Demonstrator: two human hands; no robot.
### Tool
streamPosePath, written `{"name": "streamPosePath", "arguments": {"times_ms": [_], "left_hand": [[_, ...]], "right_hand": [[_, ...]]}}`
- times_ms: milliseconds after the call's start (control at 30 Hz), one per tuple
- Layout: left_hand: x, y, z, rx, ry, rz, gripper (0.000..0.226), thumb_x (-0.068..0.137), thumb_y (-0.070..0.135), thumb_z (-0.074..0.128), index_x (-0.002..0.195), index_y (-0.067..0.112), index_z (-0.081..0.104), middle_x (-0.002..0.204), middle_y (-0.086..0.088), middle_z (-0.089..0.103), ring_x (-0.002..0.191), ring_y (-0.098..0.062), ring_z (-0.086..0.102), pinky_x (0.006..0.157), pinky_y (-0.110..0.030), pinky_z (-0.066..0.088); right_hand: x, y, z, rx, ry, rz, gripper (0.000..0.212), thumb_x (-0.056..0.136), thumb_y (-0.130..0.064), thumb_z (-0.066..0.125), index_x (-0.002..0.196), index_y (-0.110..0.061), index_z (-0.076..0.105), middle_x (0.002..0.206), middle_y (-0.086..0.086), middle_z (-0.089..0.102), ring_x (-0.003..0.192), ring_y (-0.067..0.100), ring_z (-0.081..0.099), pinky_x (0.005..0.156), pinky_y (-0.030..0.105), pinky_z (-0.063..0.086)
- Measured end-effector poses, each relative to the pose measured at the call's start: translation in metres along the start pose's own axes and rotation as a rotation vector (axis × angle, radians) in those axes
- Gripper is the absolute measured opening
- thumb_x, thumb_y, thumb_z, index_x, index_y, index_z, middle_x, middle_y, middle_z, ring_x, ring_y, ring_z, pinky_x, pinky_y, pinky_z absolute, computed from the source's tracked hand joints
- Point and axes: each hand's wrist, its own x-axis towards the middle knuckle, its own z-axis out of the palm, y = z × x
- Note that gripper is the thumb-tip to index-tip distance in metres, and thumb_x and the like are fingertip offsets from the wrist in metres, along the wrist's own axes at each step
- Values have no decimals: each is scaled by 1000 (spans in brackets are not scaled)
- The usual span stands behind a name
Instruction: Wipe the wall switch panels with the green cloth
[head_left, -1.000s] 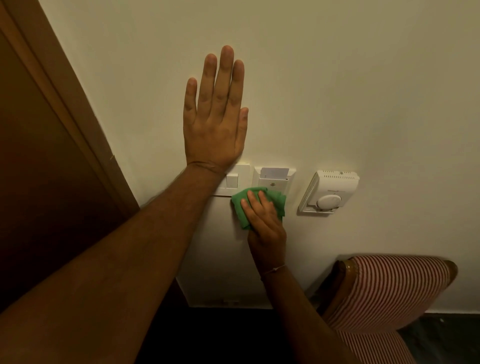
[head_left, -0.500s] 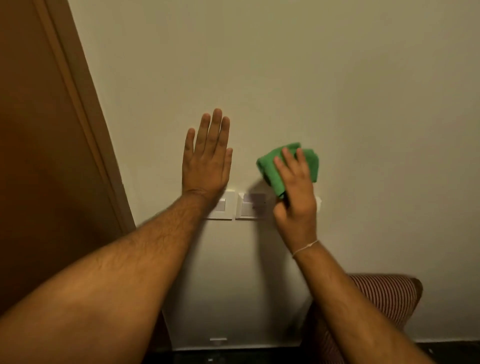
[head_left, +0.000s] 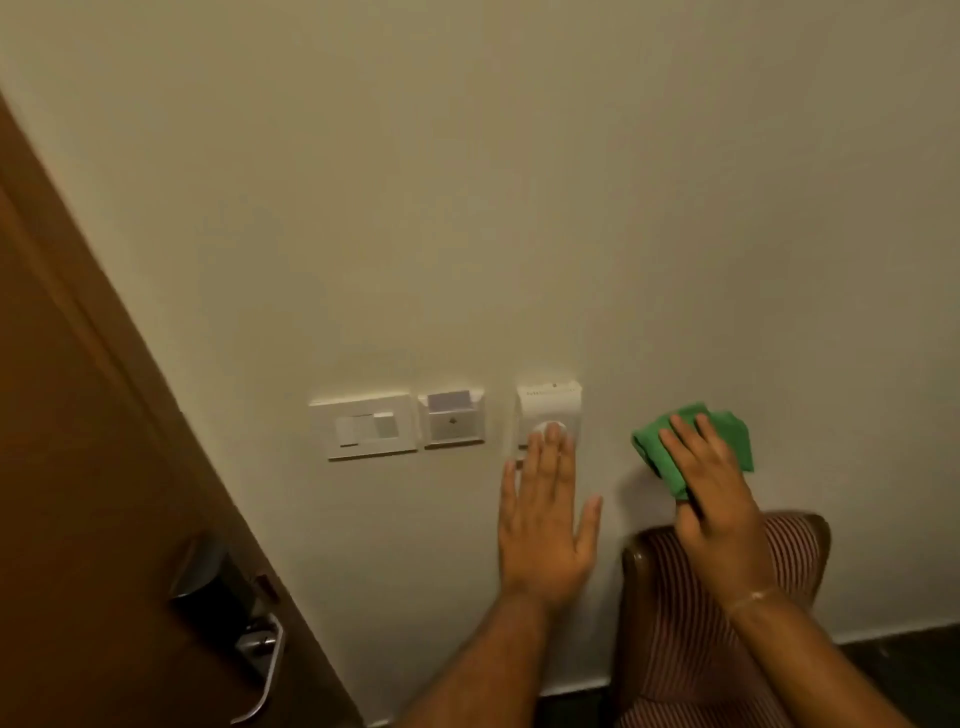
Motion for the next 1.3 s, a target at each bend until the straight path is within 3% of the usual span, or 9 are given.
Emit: {"name": "streamPosePath", "arguments": {"times_ms": [100,167,267,333,467,633,967,1200,1300], "left_hand": [[-53,29,59,-9,-156,27,74,109,48,43,174,14,33,183,-6,25,169,-25,25,135,-41,12],[-84,45,97,-30,-297,32,70,110,46,40,171,13,40,180,-5,29,166,-28,27,133,-44,13],[-126,52,152,-17,-563,30,71,114,51,26,177,24,6,183,6,-5,172,-20,-2,138,-42,-7],[-154,56,188,36,-715,32,72,116,53,22,174,28,-12,181,10,-20,170,-13,-18,136,-37,-18],[-196,62,245,63,-872,-8,73,118,52,26,178,23,-4,185,5,-9,171,-14,-14,134,-35,-19],[-237,58,303,74,-976,-62,74,118,50,33,178,21,1,186,0,-2,173,-19,-5,139,-44,-5],[-276,29,359,150,-1141,-22,77,116,56,20,177,21,-11,185,0,-17,170,-19,-19,134,-41,-18],[-266,23,354,206,-1174,18,77,116,57,19,178,19,-8,186,-4,-14,171,-22,-18,136,-44,-13],[-259,24,340,204,-1132,24,78,117,58,20,178,18,-8,186,-3,-14,171,-22,-17,137,-44,-11]], "right_hand": [[-73,45,2,-18,-114,86,58,91,-12,42,147,-3,53,155,22,53,153,36,36,125,57,27],[-125,75,4,-41,-170,185,50,95,-14,50,141,1,60,149,24,59,149,37,42,124,55,32],[-206,112,20,-25,-230,382,50,94,-6,58,144,-6,62,155,12,56,149,39,47,122,55,41],[-258,135,35,-27,-282,486,49,98,-15,53,146,-10,62,156,9,55,149,37,47,122,51,40],[-345,172,74,-62,-482,734,54,102,-9,58,155,-21,52,167,1,41,159,24,30,132,47,26],[-408,212,133,-31,-700,896,63,103,-9,51,164,-19,35,174,2,25,165,22,13,136,43,7],[-460,264,212,-79,-1014,917,80,101,-2,47,170,-17,10,179,6,0,166,27,-5,135,49,1],[-449,260,198,-91,-1280,863,89,108,-49,44,168,-13,-10,178,7,-15,165,26,-12,135,52,0],[-432,250,185,-125,-1194,886,93,106,-59,42,168,-10,-7,178,8,-9,166,26,-7,135,50,-2]]}}
